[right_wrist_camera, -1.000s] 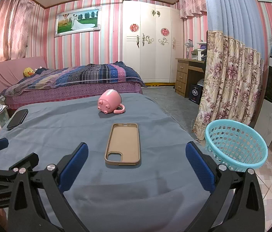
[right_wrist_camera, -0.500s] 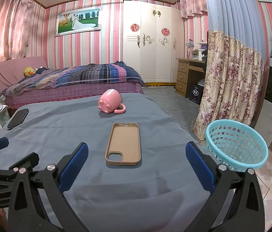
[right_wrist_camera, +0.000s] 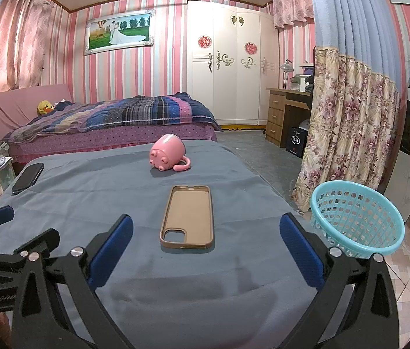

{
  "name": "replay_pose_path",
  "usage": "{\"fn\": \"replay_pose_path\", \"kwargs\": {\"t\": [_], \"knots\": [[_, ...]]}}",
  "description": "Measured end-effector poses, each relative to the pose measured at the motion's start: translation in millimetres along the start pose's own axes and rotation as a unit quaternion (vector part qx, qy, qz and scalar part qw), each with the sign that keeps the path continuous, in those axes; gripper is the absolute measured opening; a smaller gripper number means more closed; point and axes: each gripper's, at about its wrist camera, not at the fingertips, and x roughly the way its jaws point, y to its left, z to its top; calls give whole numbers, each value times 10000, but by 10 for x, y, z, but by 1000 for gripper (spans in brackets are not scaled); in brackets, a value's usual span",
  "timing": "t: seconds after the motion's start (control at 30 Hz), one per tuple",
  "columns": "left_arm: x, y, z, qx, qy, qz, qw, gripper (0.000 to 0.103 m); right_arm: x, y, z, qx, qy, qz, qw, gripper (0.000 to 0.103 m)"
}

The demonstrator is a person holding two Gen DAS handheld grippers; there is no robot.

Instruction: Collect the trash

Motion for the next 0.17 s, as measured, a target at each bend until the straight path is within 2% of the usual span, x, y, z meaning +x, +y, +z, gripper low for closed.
{"fn": "replay_pose_path", "kwargs": {"t": [0.17], "knots": [[-8, 5, -1, 6, -4, -26, 10000, 97, 0, 0, 0, -2, 1, 0, 10000, 99]]}}
